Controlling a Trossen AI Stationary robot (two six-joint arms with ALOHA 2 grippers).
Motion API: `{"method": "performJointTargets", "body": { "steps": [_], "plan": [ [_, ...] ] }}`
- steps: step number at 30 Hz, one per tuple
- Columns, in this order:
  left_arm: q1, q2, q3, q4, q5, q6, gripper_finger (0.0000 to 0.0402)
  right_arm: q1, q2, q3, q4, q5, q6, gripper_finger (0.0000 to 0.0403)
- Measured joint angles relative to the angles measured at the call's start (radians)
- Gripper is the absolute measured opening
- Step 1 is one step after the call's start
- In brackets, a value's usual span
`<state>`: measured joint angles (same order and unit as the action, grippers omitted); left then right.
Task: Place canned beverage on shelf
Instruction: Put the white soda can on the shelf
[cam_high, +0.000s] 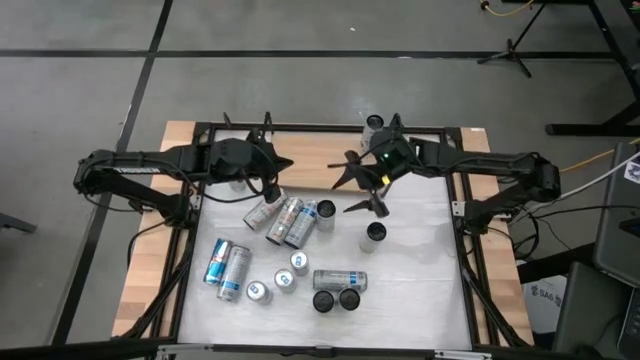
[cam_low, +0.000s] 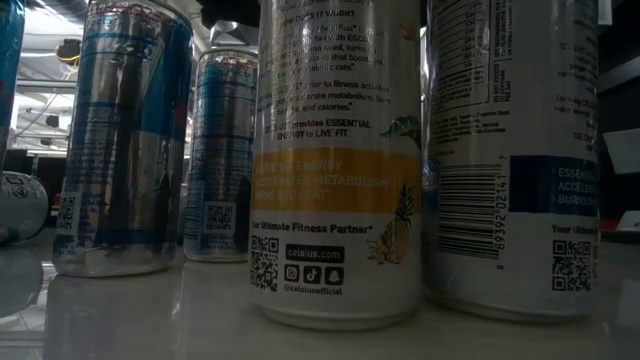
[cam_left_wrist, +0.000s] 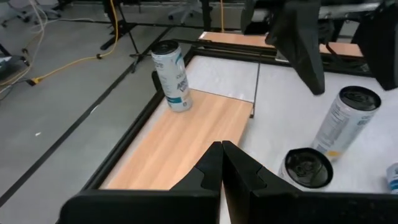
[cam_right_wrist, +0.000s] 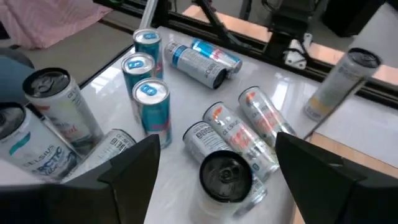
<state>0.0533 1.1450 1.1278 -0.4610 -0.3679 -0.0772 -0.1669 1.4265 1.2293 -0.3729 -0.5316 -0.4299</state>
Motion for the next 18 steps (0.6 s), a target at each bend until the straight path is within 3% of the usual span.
{"method": "performJointTargets", "body": {
  "steps": [15, 18],
  "plan": [
    [-0.004, 0.0, -0.001, -0.001, 0.002, -0.041, 0.0, 0.003, 0.136, 0.0, 0.02, 0.003, -0.103, 0.031],
    [-0.004, 0.0, -0.001, -0.004, 0.052, -0.064, 0.0, 0.003, 0.146, 0.0, 0.013, 0.047, -0.105, 0.031]
  ]
}}
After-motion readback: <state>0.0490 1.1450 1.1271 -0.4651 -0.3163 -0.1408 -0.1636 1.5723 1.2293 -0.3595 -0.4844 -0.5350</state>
